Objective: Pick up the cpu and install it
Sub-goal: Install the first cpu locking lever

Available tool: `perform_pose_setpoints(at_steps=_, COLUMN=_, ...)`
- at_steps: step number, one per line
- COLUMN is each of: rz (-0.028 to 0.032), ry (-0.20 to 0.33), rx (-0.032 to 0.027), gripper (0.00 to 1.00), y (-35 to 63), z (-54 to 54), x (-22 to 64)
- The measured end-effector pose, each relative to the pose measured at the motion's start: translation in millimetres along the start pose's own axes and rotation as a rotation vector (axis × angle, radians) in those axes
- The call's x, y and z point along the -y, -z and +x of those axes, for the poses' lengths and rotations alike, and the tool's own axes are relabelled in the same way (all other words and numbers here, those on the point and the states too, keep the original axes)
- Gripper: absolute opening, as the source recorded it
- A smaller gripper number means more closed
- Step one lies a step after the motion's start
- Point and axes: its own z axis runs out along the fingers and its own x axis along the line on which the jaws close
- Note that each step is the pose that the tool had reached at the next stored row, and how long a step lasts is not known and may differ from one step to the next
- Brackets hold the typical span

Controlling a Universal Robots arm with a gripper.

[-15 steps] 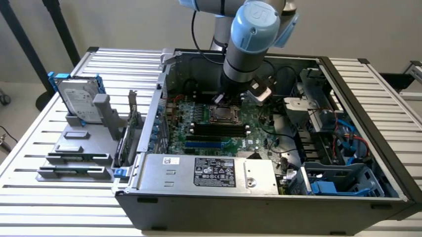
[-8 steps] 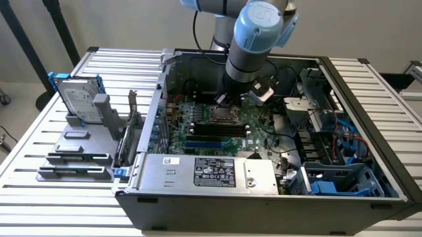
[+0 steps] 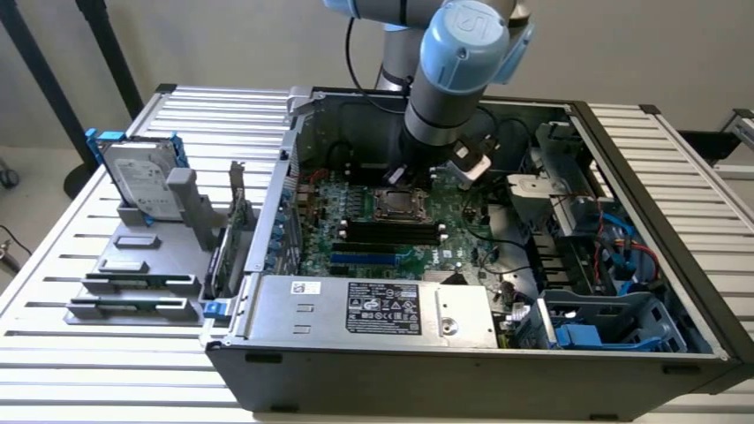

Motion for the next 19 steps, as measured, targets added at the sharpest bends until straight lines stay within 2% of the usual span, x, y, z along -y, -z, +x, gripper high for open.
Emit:
perform_pose_setpoints(at_steps=4, rz=0.0012, ry=0.000, rx=-0.0005, gripper=0.11, y=6.8, z=-0.3, x=0.0)
perform_pose_setpoints(at_steps=11, rz=0.0038, ry=0.000, rx=-0.0030, gripper=0.11, y=20.8, z=-6.1, x=-5.1)
perform_pose_setpoints(at_steps=19, rz=0.0061, ry=0.000, rx=-0.0053, gripper=0.11, y=31.6, z=-26.4, x=-11.2)
